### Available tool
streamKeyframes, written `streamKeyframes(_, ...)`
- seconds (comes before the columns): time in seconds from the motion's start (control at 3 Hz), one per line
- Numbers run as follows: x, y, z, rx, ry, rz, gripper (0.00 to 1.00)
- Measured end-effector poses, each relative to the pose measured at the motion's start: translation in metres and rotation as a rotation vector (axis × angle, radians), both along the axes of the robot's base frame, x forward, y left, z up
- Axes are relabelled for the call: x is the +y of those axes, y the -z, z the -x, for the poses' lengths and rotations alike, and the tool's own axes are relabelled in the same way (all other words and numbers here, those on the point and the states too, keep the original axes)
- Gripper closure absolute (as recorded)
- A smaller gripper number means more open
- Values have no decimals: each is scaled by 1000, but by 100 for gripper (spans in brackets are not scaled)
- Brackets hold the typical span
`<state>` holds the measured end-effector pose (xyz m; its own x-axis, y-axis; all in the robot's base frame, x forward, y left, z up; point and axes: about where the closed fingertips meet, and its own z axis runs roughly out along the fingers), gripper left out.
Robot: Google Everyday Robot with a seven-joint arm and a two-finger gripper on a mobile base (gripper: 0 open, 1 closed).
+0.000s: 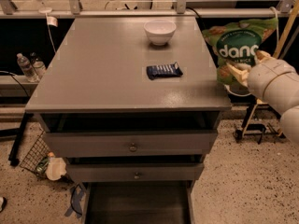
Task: Pick green rice chip bag from bottom drawer and place on counter
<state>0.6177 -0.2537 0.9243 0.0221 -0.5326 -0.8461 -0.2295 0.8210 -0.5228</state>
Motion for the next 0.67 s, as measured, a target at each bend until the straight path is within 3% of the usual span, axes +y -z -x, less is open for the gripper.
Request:
streamKeyframes(0.33,24,-3,-1,-11,-74,4,100)
streamKeyframes(0.67,46,13,-4,25,-139,18,100)
